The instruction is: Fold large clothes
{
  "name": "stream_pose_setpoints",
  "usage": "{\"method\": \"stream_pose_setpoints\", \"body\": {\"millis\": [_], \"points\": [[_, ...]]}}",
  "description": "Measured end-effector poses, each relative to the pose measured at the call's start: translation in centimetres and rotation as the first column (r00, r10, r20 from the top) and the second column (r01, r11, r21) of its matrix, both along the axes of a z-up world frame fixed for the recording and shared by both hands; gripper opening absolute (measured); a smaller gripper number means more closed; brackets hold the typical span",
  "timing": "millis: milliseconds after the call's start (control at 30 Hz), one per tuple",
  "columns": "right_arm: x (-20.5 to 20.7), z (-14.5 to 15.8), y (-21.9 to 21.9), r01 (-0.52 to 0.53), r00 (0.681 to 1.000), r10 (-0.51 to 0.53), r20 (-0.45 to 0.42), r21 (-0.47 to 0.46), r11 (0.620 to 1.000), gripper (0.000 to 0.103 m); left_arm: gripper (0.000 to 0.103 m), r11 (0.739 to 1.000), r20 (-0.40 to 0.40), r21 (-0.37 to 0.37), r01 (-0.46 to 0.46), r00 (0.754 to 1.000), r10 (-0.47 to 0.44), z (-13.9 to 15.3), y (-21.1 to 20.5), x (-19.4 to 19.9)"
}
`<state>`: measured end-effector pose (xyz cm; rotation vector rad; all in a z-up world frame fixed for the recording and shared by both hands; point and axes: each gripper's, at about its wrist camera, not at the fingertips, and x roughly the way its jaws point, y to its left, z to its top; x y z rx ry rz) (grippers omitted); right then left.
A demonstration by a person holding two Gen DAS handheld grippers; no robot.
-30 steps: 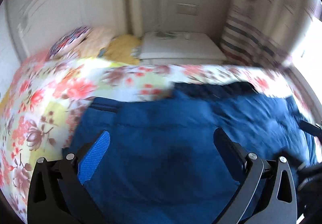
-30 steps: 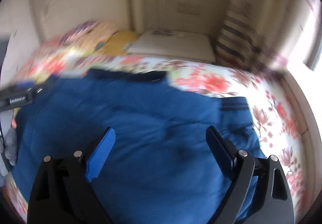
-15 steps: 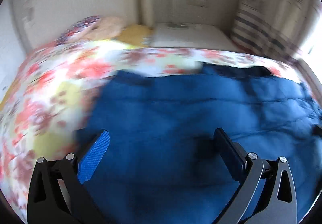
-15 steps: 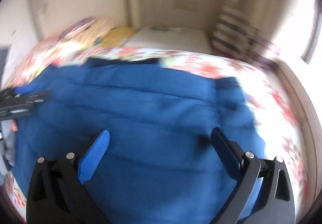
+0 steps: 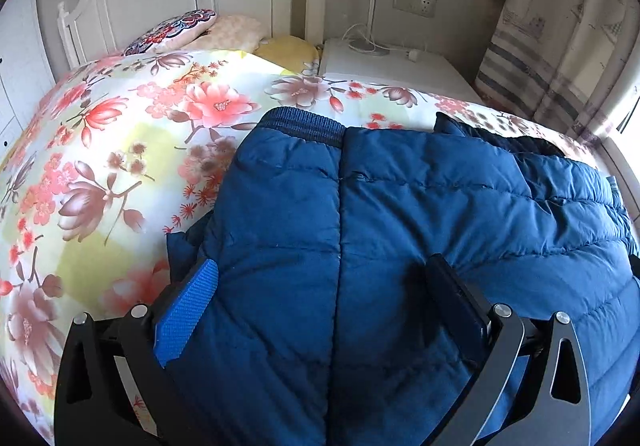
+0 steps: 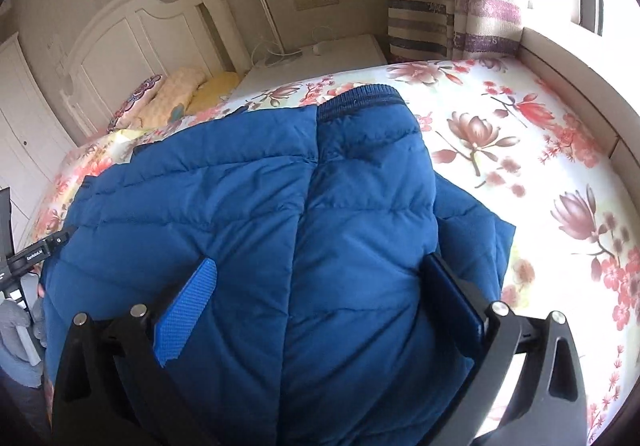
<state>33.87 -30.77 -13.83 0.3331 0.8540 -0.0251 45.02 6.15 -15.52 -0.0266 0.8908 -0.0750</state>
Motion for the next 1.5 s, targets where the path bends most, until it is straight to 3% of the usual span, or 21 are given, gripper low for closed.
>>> {"method": "stream_pose_setpoints", "body": {"millis": [167, 233, 267, 367, 433, 533, 567, 600, 733, 800, 900, 967, 1067, 1233, 1400, 1500], "points": [[0.0, 0.4, 0.1, 0.003, 1.0, -0.003, -0.01, 0.0, 1.0, 0.1, 0.099, 0.999, -0.008, 0.041, -0.021, 1.0, 0.021, 0.5, -0.1, -0.3], [-1.0, 2.1, 1.3, 0.06, 0.998, -0.06, -0.001, -0.105, 0.993, 0.094, 0.099, 0.998, -0.004, 0.045, -0.038, 0.999, 0.039, 1.6, -0.7, -1.8], [-1.9, 3.4, 2.6, 0.058, 0.998, -0.054, 0.033, -0.141, 0.988, 0.094, 0.099, 1.0, 0.016, 0.01, -0.019, 1.0, 0.019, 2.5, -1.3, -3.2], [-4.4, 6.7, 7.4, -0.026, 0.988, 0.054, 0.142, -0.198, 0.98, 0.095, 0.099, 0.998, 0.072, -0.009, 0.055, 0.996, -0.054, 4.1, -3.9, -6.3], [-5.1, 7.4, 11.6, -0.126, 0.976, 0.169, 0.141, -0.275, 0.953, 0.098, 0.099, 0.994, 0.088, 0.029, 0.101, 0.991, -0.103, 4.1, -6.5, -7.9], [-4.2, 4.9, 16.5, -0.238, 0.963, 0.267, 0.032, -0.36, 0.902, 0.098, 0.099, 0.984, 0.035, 0.119, 0.135, 0.989, -0.14, 0.8, -9.5, -8.1], [-3.6, 3.2, 17.4, -0.253, 0.963, 0.268, -0.012, -0.372, 0.893, 0.099, 0.099, 0.98, 0.087, 0.15, 0.131, 0.986, -0.145, 0.1, -9.8, -8.6], [-3.5, 2.1, 17.6, -0.231, 0.966, 0.257, 0.015, -0.385, 0.894, 0.101, 0.099, 0.979, 0.098, 0.154, 0.135, 0.984, -0.151, -0.1, -9.9, -8.8], [-3.6, 2.1, 17.1, -0.249, 0.963, 0.27, 0.012, -0.352, 0.902, 0.1, 0.099, 0.982, 0.062, 0.124, 0.141, 0.987, -0.149, 0.8, -8.6, -8.8], [-3.9, 3.1, 16.2, -0.234, 0.967, 0.256, 0.014, -0.362, 0.902, 0.1, 0.099, 0.988, 0.085, 0.123, 0.09, 0.991, -0.101, 1.4, -6.5, -9.1], [-4.5, 4.2, 11.8, -0.108, 0.989, 0.135, 0.06, -0.335, 0.936, 0.1, 0.099, 0.991, 0.094, 0.128, -0.024, 0.996, 0.012, 1.1, -2.3, -9.5], [-4.6, 3.3, 7.8, -0.038, 0.998, 0.051, 0.037, -0.298, 0.954, 0.1, 0.099, 0.998, 0.07, 0.032, -0.061, 0.996, 0.058, 0.0, 1.4, -9.6], [-5.0, 1.3, 4.0, -0.023, 0.998, 0.031, 0.06, -0.12, 0.992, 0.101, 0.099, 0.994, 0.045, -0.095, -0.058, 0.997, 0.063, -1.0, 3.5, -9.5], [-5.2, 1.5, 4.2, -0.026, 0.999, 0.03, 0.033, -0.108, 0.994, 0.1, 0.099, 0.99, 0.02, -0.126, -0.058, 0.998, 0.061, -1.3, 3.9, -9.0], [-12.7, 4.0, 3.4, 0.003, 0.991, -0.008, 0.131, 0.036, 0.999, 0.099, 0.099, 0.991, 0.026, -0.12, -0.059, 0.998, 0.062, -1.5, 4.1, -9.3], [-19.0, 3.4, 3.2, 0.018, 0.993, -0.035, 0.113, 0.15, 0.989, 0.099, 0.099, 0.991, 0.028, -0.122, -0.058, 0.998, 0.062, -1.4, 4.1, -9.1]]}}
